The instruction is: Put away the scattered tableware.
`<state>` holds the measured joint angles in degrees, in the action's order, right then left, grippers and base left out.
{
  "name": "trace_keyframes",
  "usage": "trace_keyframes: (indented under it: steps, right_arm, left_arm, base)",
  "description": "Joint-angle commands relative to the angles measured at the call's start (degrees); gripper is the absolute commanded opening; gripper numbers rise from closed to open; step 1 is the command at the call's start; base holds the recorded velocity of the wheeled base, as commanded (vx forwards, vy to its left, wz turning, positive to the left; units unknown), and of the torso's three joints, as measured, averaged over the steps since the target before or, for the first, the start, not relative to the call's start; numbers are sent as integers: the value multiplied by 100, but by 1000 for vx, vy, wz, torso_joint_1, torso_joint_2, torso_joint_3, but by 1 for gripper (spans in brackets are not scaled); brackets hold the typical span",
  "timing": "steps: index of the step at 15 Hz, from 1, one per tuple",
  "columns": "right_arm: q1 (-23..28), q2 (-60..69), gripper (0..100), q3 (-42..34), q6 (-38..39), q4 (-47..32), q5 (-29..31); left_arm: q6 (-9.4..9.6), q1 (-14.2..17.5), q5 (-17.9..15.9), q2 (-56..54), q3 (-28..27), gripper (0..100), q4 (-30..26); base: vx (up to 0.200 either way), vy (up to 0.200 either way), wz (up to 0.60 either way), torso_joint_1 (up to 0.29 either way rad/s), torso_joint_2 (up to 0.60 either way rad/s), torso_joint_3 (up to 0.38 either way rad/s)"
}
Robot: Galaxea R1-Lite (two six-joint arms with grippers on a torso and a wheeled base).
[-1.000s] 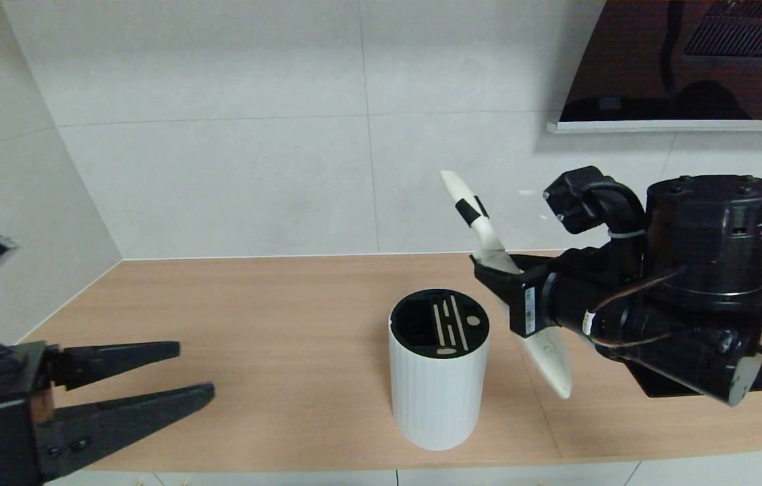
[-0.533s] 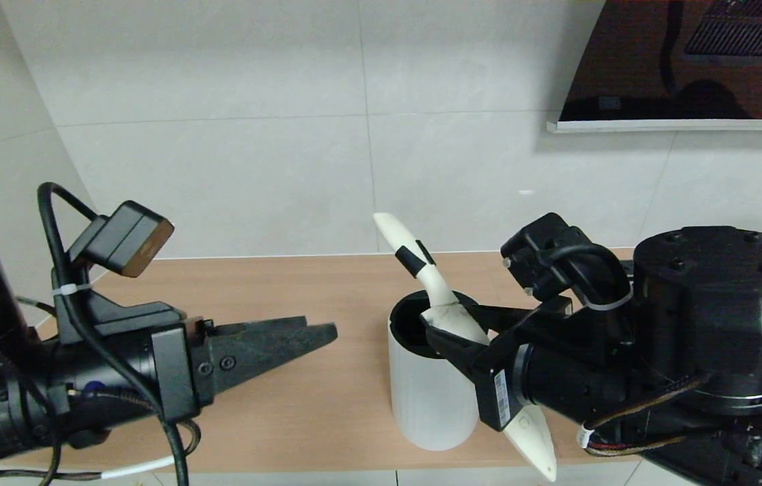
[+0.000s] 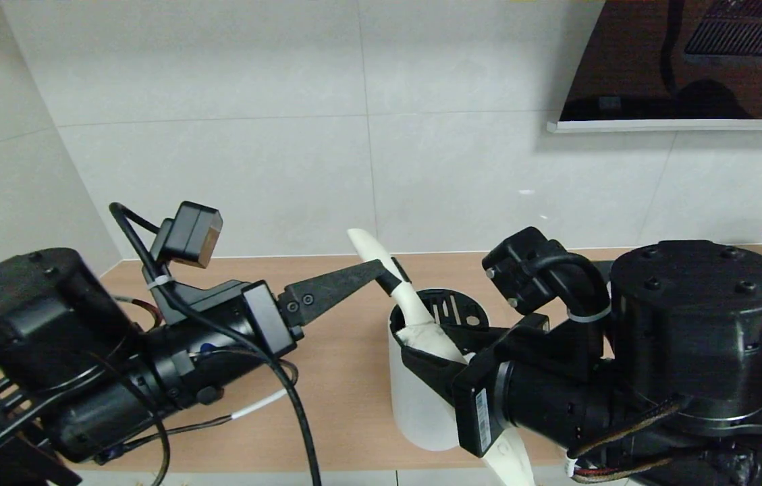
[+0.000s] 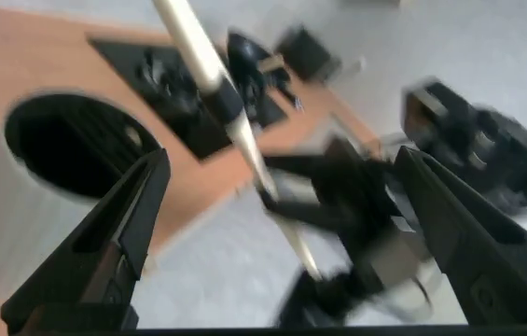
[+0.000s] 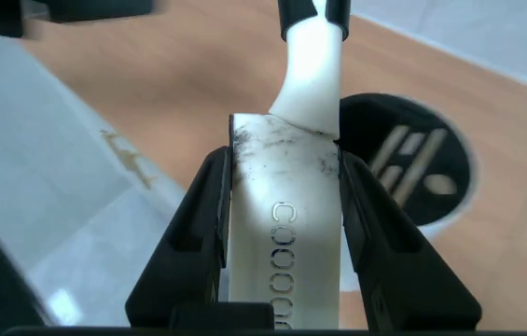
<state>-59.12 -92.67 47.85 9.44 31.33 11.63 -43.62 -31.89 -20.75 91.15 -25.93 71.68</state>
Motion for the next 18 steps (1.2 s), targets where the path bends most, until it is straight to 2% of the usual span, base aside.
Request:
trace_keyframes:
  steps: [1,9,12,18]
  right_arm:
    - [-20,-40,0,32,6,-4,-12]
    - [-47,-137,0,23,67,-4,-20]
    - [-117,-172,0,14,67,-4,-20]
    - [-126,-181,0,5,67,-4,-20]
  left_arm:
    - [-6,-309,352,667,18,100,391]
    - [-6,-388,396,720,-9,100,505]
    - [-6,-379,713,799,-167,100,610]
    - [2,-388,713,896,-158,100,637]
  base:
    - [0,0,0,0,0,0]
    - [0,0,0,0,0,0]
    - [0,0,0,0,0,0]
    - [0,0,0,0,0,0]
